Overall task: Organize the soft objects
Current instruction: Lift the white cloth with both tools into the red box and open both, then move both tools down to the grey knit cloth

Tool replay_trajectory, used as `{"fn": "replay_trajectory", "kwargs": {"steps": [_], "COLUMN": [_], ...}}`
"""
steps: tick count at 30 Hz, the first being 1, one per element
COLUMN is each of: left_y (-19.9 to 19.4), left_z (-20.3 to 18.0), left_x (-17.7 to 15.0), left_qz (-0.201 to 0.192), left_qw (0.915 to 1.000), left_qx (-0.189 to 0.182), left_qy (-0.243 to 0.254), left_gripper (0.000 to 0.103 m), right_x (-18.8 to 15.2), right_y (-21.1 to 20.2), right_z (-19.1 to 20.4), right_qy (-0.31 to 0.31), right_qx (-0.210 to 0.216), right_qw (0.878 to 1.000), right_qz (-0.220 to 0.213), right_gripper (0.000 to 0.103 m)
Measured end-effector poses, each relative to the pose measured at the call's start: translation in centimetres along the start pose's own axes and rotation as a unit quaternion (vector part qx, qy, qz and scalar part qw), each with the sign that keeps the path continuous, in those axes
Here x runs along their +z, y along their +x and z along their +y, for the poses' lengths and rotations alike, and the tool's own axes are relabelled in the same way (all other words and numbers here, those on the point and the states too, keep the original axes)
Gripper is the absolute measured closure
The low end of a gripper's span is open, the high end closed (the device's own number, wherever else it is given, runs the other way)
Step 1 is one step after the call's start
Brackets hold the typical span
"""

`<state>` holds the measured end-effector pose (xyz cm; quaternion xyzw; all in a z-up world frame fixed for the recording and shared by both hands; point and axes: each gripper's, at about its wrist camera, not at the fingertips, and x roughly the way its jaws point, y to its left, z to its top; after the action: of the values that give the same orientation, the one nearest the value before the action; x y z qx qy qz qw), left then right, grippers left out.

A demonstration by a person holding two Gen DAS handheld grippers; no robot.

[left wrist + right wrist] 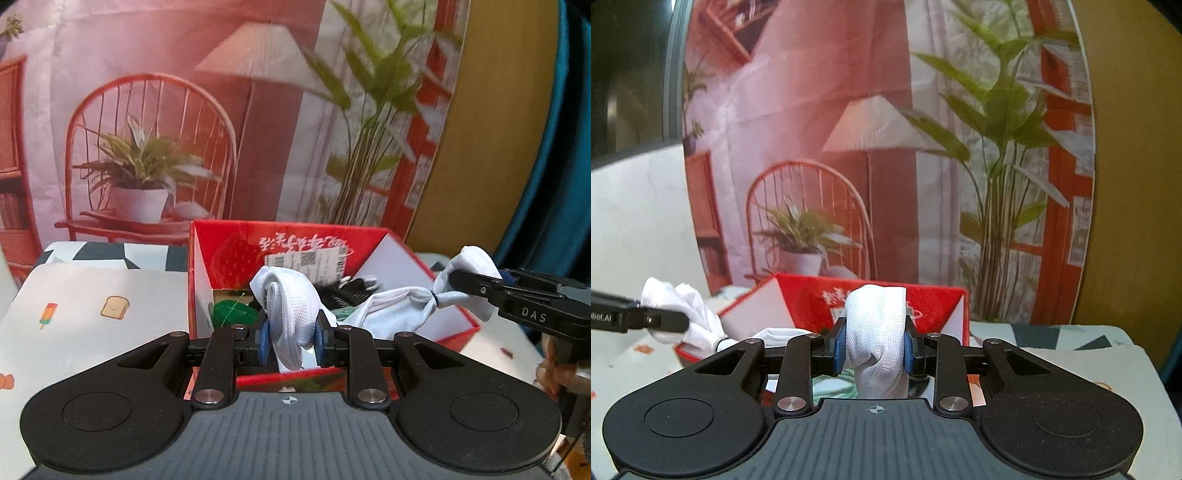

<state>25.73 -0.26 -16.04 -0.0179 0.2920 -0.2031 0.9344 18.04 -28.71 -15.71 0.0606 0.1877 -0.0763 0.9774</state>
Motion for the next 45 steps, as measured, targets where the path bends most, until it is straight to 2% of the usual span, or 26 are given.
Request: {"fn": "replay_trajectory", "kwargs": {"steps": [4, 7, 13, 15, 17, 20, 22, 23, 25, 27, 32, 38, 45], "left_y": [2.8, 4.4, 6.0, 6.1, 6.1, 5.7, 5.4, 5.3, 4.7, 4.1, 2.9, 1.4, -0.3], "left_z": [-0.3, 0.0, 1.0, 1.1, 1.0, 0.6, 0.2, 0.0, -0.6, -1.0, -1.8, -1.9, -1.8], "left_x": [0.2, -0.1, -0.2, 0.0, 0.2, 0.5, 0.5, 0.5, 0.4, 0.3, 0.2, -0.6, -2.4], "left_qz": [0.048, 0.074, 0.085, 0.081, 0.076, 0.065, 0.060, 0.057, 0.049, 0.041, 0.030, 0.023, 0.008], "left_qw": [0.9986, 0.9970, 0.9963, 0.9966, 0.9969, 0.9976, 0.9978, 0.9978, 0.9979, 0.9981, 0.9980, 0.9982, 0.9977], "left_qx": [0.000, -0.001, 0.005, 0.006, 0.011, 0.015, 0.017, 0.018, 0.020, 0.020, 0.026, 0.041, 0.063], "left_qy": [0.024, 0.021, 0.007, 0.008, 0.013, 0.020, 0.024, 0.028, 0.036, 0.042, 0.048, 0.038, 0.023], "left_gripper": [0.079, 0.079, 0.077, 0.072, 0.050, 0.035, 0.026, 0.020, 0.010, 0.005, 0.000, 0.000, 0.000], "right_x": [-0.3, -0.8, -1.9, -2.0, -2.0, -2.1, -2.2, -2.2, -2.2, -2.3, -2.4, -2.9, -5.6], "right_y": [2.6, 4.3, 6.5, 6.8, 6.8, 6.5, 6.2, 6.0, 5.6, 5.1, 4.2, 2.8, 0.6], "right_z": [-0.1, 0.2, 0.5, 0.3, 0.1, 0.0, 0.0, -0.1, 0.0, 0.2, 0.5, 0.4, 0.2], "right_qy": [-0.001, -0.009, -0.011, -0.010, -0.013, -0.019, -0.022, -0.022, -0.026, -0.031, -0.031, -0.014, 0.011], "right_qx": [0.001, 0.009, 0.005, 0.000, -0.006, -0.018, -0.028, -0.030, -0.034, -0.038, -0.041, -0.040, -0.056], "right_qw": [0.999, 0.998, 0.996, 0.996, 0.996, 0.997, 0.997, 0.997, 0.998, 0.998, 0.998, 0.999, 0.998], "right_qz": [0.036, 0.063, 0.093, 0.092, 0.088, 0.076, 0.067, 0.063, 0.054, 0.044, 0.037, 0.019, -0.016], "right_gripper": [0.077, 0.077, 0.076, 0.074, 0.070, 0.056, 0.036, 0.032, 0.013, 0.000, 0.000, 0.000, 0.000]}}
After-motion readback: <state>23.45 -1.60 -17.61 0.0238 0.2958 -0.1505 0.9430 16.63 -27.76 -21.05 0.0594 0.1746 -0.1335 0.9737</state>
